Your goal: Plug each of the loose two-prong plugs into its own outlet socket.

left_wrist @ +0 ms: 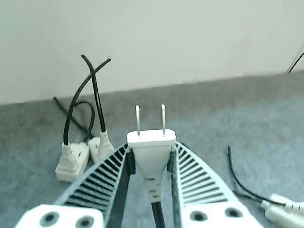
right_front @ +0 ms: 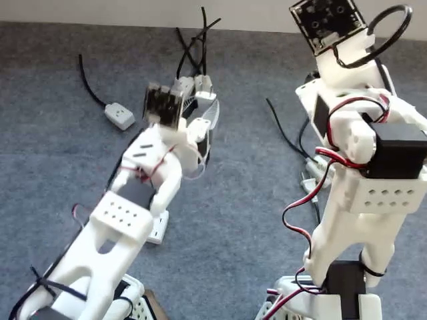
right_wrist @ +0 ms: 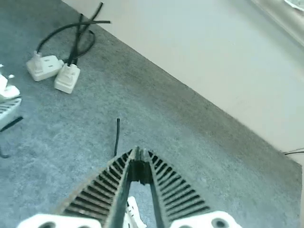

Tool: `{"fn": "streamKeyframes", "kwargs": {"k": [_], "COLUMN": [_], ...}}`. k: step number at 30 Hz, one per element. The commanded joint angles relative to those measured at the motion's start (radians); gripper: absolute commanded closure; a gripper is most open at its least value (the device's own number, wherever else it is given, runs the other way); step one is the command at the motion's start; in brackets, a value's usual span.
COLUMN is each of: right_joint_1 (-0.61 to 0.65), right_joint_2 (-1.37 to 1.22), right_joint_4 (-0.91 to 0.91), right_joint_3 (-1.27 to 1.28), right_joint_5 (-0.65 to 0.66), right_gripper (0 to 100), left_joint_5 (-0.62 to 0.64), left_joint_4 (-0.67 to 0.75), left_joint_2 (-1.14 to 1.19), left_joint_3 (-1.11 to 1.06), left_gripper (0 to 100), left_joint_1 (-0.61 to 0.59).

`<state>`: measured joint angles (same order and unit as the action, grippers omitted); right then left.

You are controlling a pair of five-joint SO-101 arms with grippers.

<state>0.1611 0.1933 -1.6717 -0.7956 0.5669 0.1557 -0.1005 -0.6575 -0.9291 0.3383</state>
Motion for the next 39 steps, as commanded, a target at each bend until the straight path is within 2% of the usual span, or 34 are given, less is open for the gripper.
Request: {"fn": "streamKeyframes", "kwargs": {"k": [1,6,10,14,20,24,31,39], "right_joint_1": [0.113,0.283,0.325,0.357,0.498,0.487,0.343,0.237], "right_joint_2": [0.041,0.042,0.042,0.056,0.177,0.177,0.116,0.099], "right_joint_4": [-0.021,-0.085,-0.09,-0.09,-0.084,-0.015,0.159,0.38], "right_joint_3": [-0.018,-0.019,-0.019,-0.018,0.094,0.213,0.334,0.492], "right_joint_5": [-0.017,-0.017,-0.023,-0.072,-0.052,0.006,0.011,0.012], "right_gripper": [99.1,99.1,99.1,99.1,99.1,99.1,99.1,99.1], "left_joint_5": [0.008,0.008,0.008,0.003,0.003,0.005,0.006,0.002], "left_joint_4": [0.292,0.459,0.548,0.555,0.557,0.559,0.555,0.48], "left_joint_2": [-0.094,-0.111,-0.11,-0.107,-0.114,-0.116,-0.145,-0.389], "left_joint_3": [-0.147,-0.203,-0.203,-0.202,-0.202,-0.202,-0.208,-0.314], "left_gripper": [99,99,99,99,99,99,99,99], "left_joint_1": [0.001,0.025,0.091,0.163,0.171,0.174,0.18,0.308]}}
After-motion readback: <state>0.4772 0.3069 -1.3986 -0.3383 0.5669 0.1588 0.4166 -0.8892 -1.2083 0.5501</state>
